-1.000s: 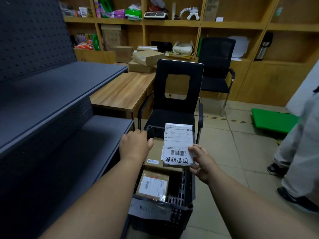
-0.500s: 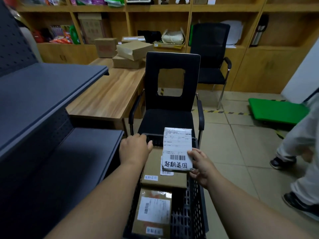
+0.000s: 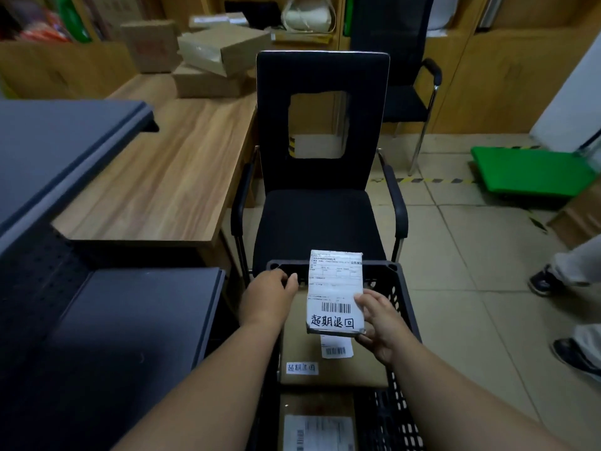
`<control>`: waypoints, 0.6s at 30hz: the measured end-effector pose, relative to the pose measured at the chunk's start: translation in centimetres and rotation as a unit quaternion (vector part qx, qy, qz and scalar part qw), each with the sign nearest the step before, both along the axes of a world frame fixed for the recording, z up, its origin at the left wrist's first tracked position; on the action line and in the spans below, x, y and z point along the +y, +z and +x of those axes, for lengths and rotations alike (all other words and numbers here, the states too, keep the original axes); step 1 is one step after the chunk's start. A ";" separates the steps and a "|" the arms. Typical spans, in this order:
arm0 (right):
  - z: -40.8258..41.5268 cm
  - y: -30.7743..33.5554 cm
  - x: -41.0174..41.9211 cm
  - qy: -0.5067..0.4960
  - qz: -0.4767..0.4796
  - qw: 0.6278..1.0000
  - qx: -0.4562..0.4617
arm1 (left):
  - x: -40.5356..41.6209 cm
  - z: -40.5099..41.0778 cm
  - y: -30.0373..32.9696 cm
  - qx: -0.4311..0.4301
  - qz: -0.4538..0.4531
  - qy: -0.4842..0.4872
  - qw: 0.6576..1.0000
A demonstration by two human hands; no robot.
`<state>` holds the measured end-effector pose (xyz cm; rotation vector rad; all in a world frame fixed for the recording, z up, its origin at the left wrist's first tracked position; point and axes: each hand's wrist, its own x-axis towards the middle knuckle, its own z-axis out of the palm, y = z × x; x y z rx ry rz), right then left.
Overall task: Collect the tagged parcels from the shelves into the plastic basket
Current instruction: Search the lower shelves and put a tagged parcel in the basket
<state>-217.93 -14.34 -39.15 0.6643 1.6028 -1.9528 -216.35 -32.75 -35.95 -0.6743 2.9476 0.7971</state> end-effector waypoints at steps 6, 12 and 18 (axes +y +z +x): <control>-2.3 -4.6 -1.8 0.023 0.015 0.999 -0.020 | -0.9 -2.2 -5.0 -0.037 0.238 0.070 0.968; -3.1 -8.6 -2.9 0.042 0.026 0.998 -0.039 | -0.5 -2.0 -8.5 -0.054 0.436 0.177 0.881; -3.4 -11.2 -3.9 0.052 0.035 0.996 -0.056 | -0.5 -2.1 -11.5 -0.050 0.442 0.234 0.865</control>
